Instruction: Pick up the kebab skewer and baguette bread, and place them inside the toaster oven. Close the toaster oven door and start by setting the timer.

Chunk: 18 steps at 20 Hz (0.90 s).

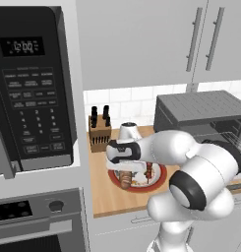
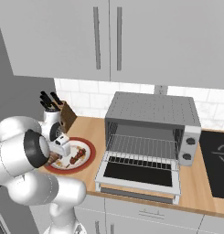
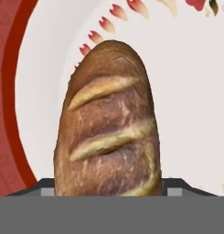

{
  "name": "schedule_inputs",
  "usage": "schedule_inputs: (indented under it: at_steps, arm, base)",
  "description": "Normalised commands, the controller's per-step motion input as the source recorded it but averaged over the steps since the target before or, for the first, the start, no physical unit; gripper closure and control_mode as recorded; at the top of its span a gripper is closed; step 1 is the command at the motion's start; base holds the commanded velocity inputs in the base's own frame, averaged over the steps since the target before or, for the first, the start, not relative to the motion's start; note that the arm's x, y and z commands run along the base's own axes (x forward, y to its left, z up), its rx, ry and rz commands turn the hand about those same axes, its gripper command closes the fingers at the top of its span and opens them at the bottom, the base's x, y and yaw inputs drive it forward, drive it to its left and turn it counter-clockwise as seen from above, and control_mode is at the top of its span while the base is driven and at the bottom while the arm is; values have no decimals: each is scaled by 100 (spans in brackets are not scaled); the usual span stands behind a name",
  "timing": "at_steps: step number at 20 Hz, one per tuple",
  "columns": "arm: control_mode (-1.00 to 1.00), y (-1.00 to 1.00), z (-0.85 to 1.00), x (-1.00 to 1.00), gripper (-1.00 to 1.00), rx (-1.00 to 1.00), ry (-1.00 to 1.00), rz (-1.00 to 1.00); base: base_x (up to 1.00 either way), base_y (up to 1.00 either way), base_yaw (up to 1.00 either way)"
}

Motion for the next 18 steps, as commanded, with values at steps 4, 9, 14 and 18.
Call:
schedule_inputs:
  at_steps: [4, 9, 14, 18]
  arm:
    - [-100, 0, 10, -13, 100, 0, -4, 0]
    - [-100, 5, 61, -41, 100, 0, -18, -1]
    - [-100, -23, 72, -70, 100, 3, -9, -6]
    - [-100, -58, 60, -28, 100, 5, -2, -16]
  base:
    - [0, 0, 0]
    - [0, 0, 0]
    - [0, 0, 0]
    - [0, 0, 0]
